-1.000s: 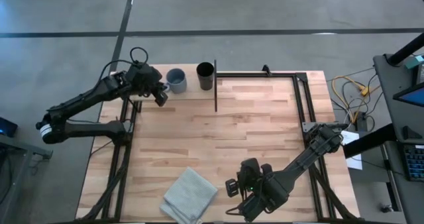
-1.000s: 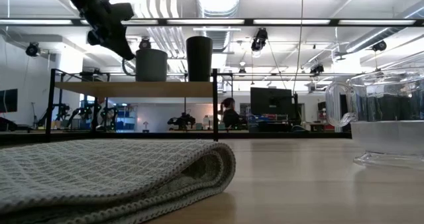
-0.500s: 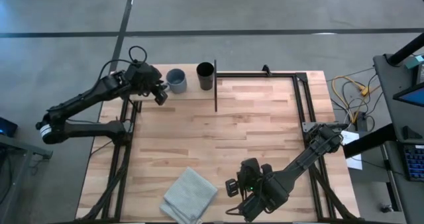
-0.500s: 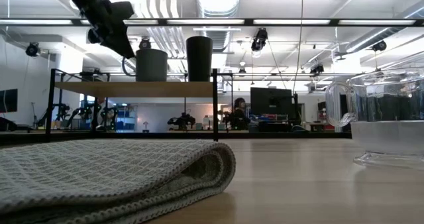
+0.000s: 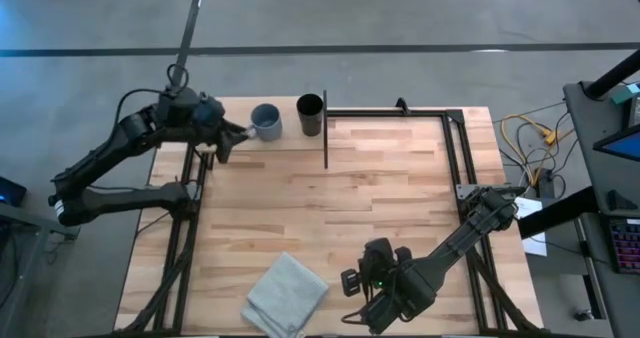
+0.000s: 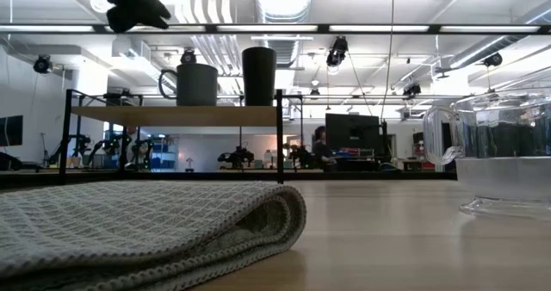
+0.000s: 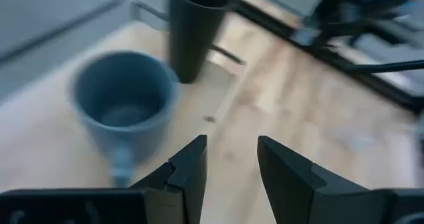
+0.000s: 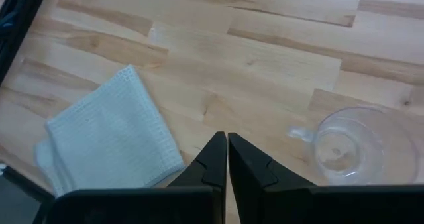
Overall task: Stack small to large cups/mugs on shelf
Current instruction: Put the transparent mug on the shelf
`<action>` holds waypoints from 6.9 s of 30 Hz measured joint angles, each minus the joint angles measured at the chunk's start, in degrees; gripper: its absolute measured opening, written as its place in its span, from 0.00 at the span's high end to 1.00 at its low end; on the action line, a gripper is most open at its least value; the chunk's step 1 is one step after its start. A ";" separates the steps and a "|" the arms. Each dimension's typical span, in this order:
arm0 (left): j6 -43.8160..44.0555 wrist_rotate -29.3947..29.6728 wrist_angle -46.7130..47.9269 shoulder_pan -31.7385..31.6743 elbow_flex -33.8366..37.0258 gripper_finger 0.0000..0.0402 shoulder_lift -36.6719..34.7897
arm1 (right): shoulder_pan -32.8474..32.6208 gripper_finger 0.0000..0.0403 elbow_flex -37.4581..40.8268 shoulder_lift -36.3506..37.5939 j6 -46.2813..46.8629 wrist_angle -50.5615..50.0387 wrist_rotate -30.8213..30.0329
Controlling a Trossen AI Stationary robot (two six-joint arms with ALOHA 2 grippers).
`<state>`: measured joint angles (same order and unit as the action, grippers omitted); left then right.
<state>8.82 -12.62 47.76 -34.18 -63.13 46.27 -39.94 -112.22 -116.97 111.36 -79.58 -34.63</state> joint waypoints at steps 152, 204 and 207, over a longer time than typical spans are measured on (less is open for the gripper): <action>7.27 18.95 -85.72 50.35 -9.22 0.73 78.20 | -5.16 0.76 -0.27 0.24 8.14 -8.54 29.03; 9.37 35.47 26.70 42.09 -8.50 0.99 5.33 | -5.27 0.76 -0.18 0.24 8.65 -10.11 27.06; 11.82 37.62 31.34 40.43 -8.66 0.98 2.24 | -5.09 0.76 -0.18 0.24 8.66 -9.93 27.04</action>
<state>20.65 25.00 79.10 6.26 -71.79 48.51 -45.04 -112.40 -116.73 120.03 -89.52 -7.60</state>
